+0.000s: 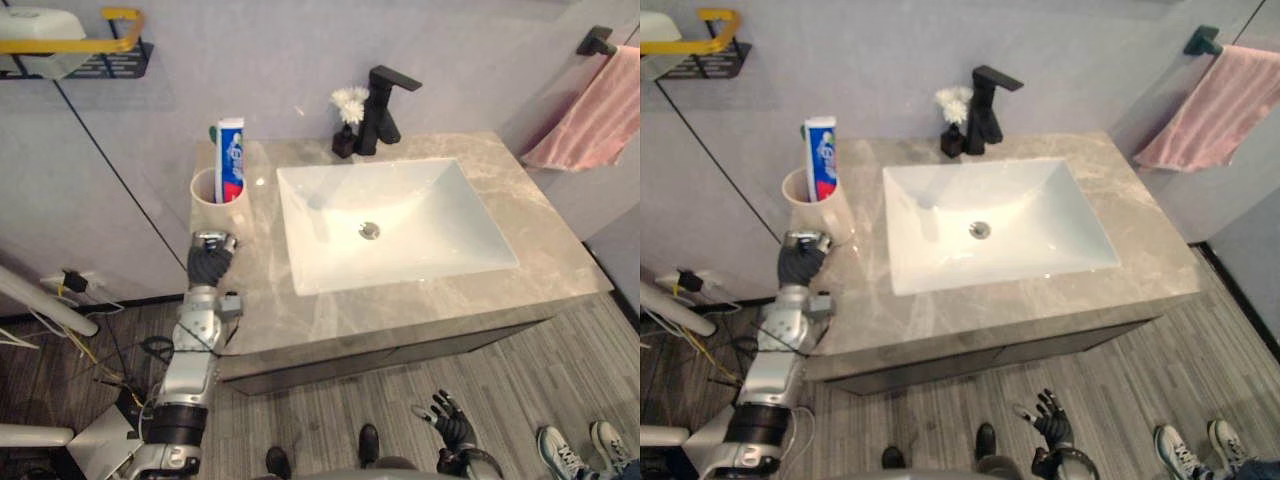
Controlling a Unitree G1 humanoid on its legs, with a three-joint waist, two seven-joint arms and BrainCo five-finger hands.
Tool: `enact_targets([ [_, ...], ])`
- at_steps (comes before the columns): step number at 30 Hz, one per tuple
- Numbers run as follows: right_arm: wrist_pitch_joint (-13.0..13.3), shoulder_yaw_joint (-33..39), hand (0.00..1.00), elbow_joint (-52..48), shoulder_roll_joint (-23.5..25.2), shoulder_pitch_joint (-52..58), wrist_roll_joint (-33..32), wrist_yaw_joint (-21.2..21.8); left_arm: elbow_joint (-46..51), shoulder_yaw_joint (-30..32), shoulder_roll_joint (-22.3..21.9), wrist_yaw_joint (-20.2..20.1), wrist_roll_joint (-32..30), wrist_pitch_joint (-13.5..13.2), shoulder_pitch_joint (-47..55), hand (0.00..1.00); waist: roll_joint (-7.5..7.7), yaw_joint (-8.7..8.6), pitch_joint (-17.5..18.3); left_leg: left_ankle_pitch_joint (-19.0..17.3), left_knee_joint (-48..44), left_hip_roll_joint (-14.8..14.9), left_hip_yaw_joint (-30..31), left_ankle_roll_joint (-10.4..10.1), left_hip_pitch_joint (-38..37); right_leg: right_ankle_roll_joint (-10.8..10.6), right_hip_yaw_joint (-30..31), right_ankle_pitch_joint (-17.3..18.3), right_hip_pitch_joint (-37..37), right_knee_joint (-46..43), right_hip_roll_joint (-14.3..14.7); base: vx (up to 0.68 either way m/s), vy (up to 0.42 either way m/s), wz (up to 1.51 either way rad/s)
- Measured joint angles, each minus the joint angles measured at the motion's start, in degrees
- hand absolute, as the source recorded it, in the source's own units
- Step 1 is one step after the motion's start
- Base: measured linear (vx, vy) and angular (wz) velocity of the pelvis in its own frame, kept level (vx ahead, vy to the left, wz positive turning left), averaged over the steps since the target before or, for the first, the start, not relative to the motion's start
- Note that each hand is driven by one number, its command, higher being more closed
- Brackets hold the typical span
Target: Organize washtable
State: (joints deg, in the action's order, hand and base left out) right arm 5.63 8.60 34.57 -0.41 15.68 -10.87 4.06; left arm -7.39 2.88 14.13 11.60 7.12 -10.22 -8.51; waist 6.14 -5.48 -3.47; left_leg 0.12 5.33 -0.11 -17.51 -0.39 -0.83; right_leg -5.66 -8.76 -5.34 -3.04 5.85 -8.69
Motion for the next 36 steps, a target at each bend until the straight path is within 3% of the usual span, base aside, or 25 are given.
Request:
enact_targets([
  [13, 0.0, -0.7, 0.00, 0.5, 0.0, -0.3, 0.0, 1.1, 7.0, -0.7, -2.0, -0.1, 2.5, -0.5, 3.0, 1.00, -0.17, 0.35, -0.1, 0.3, 0.0, -0.3, 2.4, 0.3, -0.7, 0.0, -3.9, 0.1, 2.0, 0.0, -0.4, -0.04, -0.040, 0.09],
  [16, 0.0, -0.7, 0.00, 0.7, 0.0, -0.2, 0.0, 1.2, 9.6, -0.6, -2.2, -0.1, 4.5, -1.6, 3.7, 1.00, -0.31, 0.46, -0.1, 0.4, 0.0, -0.4, 3.3, 0.5, -0.7, 0.1, -4.9, 0.2, 2.6, -0.1, -0.6, -0.04, -0.036, 0.17],
  [19, 0.0, -0.7, 0.00, 2.6, -0.1, -0.1, 0.0, 1.2, 14.0, -0.3, -3.3, -0.2, 5.8, -2.8, 4.3, 1.00, -0.37, 1.63, -0.1, 0.4, 0.0, -0.3, 4.1, 0.5, -0.6, -0.4, -5.4, 0.5, 2.9, -0.2, -0.9, -0.03, -0.035, 0.13],
  [23, 0.0, -0.7, 0.00, 2.9, -0.1, 0.0, 0.0, 1.2, 14.7, 0.7, -3.4, -0.3, 6.5, -3.8, 7.4, 1.00, -1.36, 1.61, -0.1, 0.5, 0.0, -0.9, 5.5, 0.8, -0.8, -0.6, -7.1, 0.8, 3.9, -0.2, -1.3, -0.02, -0.014, 0.21],
  [28, 0.0, -0.5, 0.00, 2.9, -0.2, -0.6, -0.1, 1.1, 13.2, 6.4, -3.5, -0.4, 9.5, -3.8, 12.8, 1.00, -1.54, 3.26, -0.1, 0.6, 0.0, -1.0, 6.9, 0.9, -1.1, -0.3, -8.7, 1.1, 5.0, -0.2, -1.2, -0.02, -0.026, 0.14],
  [31, 0.0, -0.4, 0.00, 3.0, -0.2, -0.7, -0.1, 1.0, 9.1, 8.9, -3.9, -0.5, 11.6, -3.7, 15.6, 1.00, -1.76, 3.35, -0.1, 1.0, 0.0, -1.0, 8.4, 1.1, -1.2, -0.2, -10.4, 1.2, 6.0, -0.2, -1.4, -0.03, -0.030, 0.25],
  [32, 0.0, -0.5, 0.00, 3.0, -0.2, -0.7, -0.1, 1.0, 8.4, 9.2, -3.9, -0.5, 12.2, -3.7, 16.2, 0.00, -1.76, 3.43, -0.1, 1.0, 0.0, -1.0, 8.5, 1.1, -1.3, -0.2, -10.5, 1.2, 6.2, -0.2, -1.4, -0.04, -0.032, 0.22],
  [36, -0.1, -0.4, 0.00, 2.9, -0.2, -0.5, -0.1, 0.8, 4.2, 10.3, -5.2, -0.9, 12.5, -3.2, 18.9, 0.00, -1.85, 4.70, 0.1, 1.0, 0.0, -1.0, 9.2, 1.1, -2.0, 0.0, -11.6, 1.4, 7.3, -0.2, -1.5, -0.04, -0.019, 0.09],
])
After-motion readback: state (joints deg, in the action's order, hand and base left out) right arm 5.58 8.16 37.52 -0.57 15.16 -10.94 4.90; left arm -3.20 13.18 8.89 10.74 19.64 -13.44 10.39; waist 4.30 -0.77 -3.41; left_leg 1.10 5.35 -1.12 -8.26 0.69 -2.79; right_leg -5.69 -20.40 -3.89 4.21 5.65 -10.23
